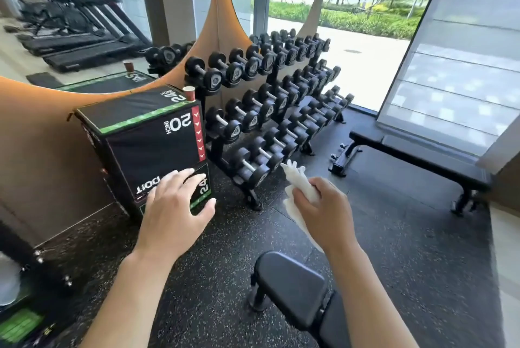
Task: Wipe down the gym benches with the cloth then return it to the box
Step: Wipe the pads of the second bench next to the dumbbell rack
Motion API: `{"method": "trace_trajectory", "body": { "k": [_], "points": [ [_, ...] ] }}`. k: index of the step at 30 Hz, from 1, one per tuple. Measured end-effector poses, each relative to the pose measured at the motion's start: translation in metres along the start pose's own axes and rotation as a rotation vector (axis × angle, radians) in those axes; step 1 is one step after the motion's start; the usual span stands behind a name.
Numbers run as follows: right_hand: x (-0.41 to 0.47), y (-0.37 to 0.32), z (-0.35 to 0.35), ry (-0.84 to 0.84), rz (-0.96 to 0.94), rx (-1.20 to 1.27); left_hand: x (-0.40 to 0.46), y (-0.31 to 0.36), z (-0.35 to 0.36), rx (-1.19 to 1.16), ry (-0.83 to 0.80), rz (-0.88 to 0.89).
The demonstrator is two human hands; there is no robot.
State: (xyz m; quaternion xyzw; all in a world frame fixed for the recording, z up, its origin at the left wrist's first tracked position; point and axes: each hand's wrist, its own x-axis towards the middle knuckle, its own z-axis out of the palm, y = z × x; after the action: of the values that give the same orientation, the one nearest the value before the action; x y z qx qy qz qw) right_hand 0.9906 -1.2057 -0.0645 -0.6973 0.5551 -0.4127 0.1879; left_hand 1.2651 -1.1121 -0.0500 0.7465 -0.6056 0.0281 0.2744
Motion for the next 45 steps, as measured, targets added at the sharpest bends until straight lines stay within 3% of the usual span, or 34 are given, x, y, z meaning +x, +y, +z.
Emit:
{"method": "trace_trajectory", "body": {
  "k": [11,19,32,45],
  "points": [
    [0.059,-0.016,0.058,-0.036,0.017,-0.014,0.056,-0.052,0.023,-0.095,-0.003,-0.013],
    [0.162,-0.005,0.123,-0.05,0.003,0.077,0.161,-0.077,0.049,-0.032,0.024,-0.015],
    [0.342,0.031,0.158,-0.04,0.029,0.093,0.354,-0.04,0.114,-0.066,0.014,0.051],
    [0.445,0.095,0.168,0.167,0.169,0.001,0.513,-0.019,0.218,-0.217,-0.102,0.264]
  ]
}}
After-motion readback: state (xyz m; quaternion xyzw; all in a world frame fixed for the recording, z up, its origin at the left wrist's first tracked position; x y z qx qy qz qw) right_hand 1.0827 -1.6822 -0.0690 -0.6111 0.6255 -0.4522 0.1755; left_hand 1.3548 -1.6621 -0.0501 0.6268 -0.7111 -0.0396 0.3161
